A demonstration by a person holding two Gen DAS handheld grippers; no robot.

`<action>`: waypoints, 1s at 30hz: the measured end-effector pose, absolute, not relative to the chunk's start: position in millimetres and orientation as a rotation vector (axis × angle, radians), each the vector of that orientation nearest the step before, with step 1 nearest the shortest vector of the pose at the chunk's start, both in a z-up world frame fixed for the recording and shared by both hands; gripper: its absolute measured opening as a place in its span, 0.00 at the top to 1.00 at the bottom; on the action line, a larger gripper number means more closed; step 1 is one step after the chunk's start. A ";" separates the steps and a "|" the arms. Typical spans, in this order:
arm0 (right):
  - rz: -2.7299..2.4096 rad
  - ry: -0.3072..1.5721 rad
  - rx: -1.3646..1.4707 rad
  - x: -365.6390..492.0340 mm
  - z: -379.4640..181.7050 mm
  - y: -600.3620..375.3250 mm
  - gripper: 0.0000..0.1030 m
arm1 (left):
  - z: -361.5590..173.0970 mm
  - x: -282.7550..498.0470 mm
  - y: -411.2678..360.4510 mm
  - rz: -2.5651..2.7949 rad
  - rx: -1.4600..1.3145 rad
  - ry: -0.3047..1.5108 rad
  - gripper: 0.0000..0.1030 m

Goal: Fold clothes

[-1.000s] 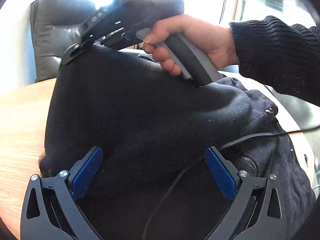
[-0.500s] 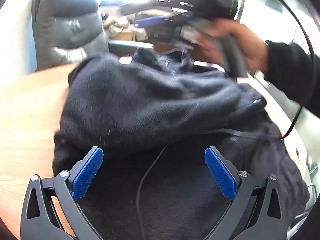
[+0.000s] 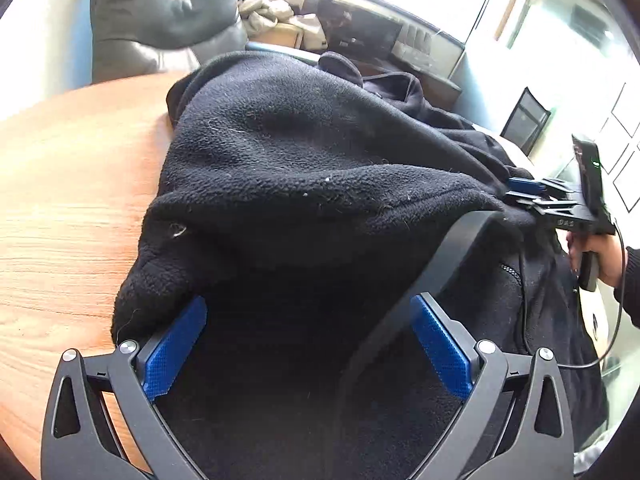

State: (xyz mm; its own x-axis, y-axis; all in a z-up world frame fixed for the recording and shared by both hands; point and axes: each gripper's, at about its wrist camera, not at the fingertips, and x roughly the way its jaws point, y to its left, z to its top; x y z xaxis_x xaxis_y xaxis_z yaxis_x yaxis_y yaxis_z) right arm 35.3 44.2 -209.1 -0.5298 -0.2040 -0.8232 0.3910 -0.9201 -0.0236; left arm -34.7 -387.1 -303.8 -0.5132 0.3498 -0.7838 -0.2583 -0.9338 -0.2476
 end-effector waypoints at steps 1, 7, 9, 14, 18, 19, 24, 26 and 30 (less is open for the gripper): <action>-2.500 0.310 1.298 40.5 -204.3 51.2 0.44 | -304.0 -35.0 -386.0 2.461 -1.314 -0.125 0.00; -2.518 0.284 1.199 66.3 -168.8 51.3 0.42 | -297.9 -31.2 -379.3 2.499 -1.275 -0.043 0.00; -2.482 0.368 1.221 72.5 -178.5 44.1 0.42 | -292.4 -27.5 -376.5 2.520 -1.223 -0.023 0.00; -2.485 0.395 1.245 89.9 -202.3 61.2 0.42 | -294.2 -29.2 -391.7 2.568 -1.247 -0.080 0.01; -2.470 0.496 1.280 92.3 -192.4 63.2 0.40 | -289.7 -32.2 -397.4 2.574 -1.213 -0.120 0.01; -2.472 0.462 1.276 93.7 -184.3 65.6 0.40 | -287.9 -31.8 -395.0 2.562 -1.200 -0.114 0.01; -2.502 0.046 1.346 83.5 -167.1 96.2 0.34 | -279.7 -41.2 -379.6 2.501 -1.119 -0.080 0.01; -2.518 -0.142 1.415 70.7 -177.9 115.1 0.34 | -284.4 -45.1 -381.5 2.491 -1.137 -0.084 0.01; -2.485 -0.387 1.444 54.5 -194.0 128.8 0.39 | -289.5 -48.8 -375.0 2.486 -1.142 -0.071 0.01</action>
